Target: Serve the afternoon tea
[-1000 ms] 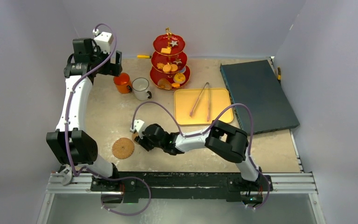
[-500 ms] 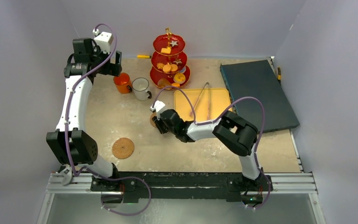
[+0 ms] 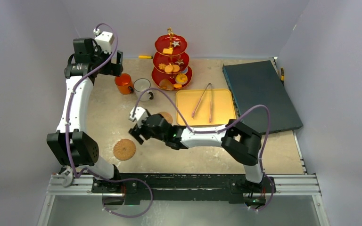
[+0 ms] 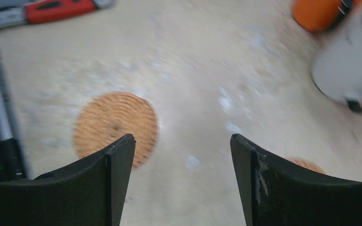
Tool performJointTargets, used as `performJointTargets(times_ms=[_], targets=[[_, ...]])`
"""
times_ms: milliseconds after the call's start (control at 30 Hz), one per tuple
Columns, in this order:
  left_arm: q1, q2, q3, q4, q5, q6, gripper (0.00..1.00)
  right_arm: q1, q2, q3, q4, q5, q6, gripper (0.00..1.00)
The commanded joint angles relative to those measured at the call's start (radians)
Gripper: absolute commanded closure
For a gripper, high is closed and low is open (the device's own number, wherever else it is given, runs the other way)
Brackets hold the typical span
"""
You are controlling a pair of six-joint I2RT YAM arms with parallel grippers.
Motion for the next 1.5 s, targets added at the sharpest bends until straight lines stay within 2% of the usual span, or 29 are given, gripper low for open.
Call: performJointTargets(times_ms=[0,233,333,667,767,1100,1233,1367,1467], targets=[[0.008,0.004,0.043,0.031,0.01,-0.012,0.01,0.053,0.071,0.113,-0.05,-0.13,-0.107,0.23],[0.008,0.005,0.055,0.031,0.003,-0.006,0.01,0.11,0.146,0.134,0.014,-0.285,-0.22,0.31],[0.01,0.01,0.059,0.03,0.002,-0.003,0.01,0.124,0.194,0.19,-0.031,-0.314,-0.238,0.32],[0.011,0.016,0.068,0.024,0.002,-0.004,0.01,0.158,0.321,0.261,-0.041,-0.218,-0.274,0.33],[0.013,0.018,0.07,0.024,0.002,-0.004,0.01,0.157,0.35,0.273,-0.057,-0.171,-0.252,0.36],[0.017,0.013,0.066,0.022,0.0,0.005,0.0,0.042,0.35,0.268,-0.012,-0.158,-0.16,0.49],[0.02,0.007,0.067,0.023,-0.001,0.011,0.01,0.008,0.347,0.282,-0.011,-0.152,-0.135,0.51],[0.019,0.006,0.066,0.021,0.002,0.013,0.01,0.004,0.326,0.28,-0.006,-0.153,-0.123,0.48],[0.02,0.006,0.064,0.024,0.008,0.012,0.01,-0.001,0.287,0.299,-0.033,-0.145,-0.085,0.33]])
